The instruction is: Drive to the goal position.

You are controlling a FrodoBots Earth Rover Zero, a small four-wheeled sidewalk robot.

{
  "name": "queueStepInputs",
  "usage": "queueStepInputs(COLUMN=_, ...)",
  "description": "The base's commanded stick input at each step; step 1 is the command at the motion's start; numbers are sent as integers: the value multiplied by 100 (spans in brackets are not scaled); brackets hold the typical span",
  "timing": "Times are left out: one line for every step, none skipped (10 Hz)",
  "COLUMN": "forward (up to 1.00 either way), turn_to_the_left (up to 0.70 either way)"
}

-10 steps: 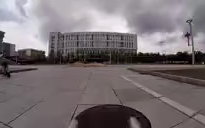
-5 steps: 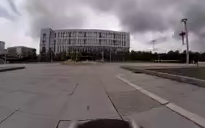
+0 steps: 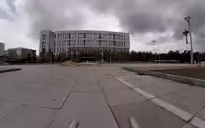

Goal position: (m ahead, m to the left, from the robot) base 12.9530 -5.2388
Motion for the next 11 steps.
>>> queueStepInputs(forward=100, turn_to_the_left=0)
queueStepInputs(forward=100, turn_to_the_left=0)
queueStepInputs(forward=100, turn_to_the_left=0)
queueStepInputs(forward=100, turn_to_the_left=0)
queueStepInputs(forward=100, turn_to_the_left=0)
queueStepInputs(forward=100, turn_to_the_left=0)
queueStepInputs(forward=100, turn_to_the_left=0)
queueStepInputs(forward=100, turn_to_the_left=0)
queueStepInputs(forward=100, turn_to_the_left=0)
queueStepInputs(forward=100, turn_to_the_left=0)
queueStepInputs(forward=100, turn_to_the_left=0)
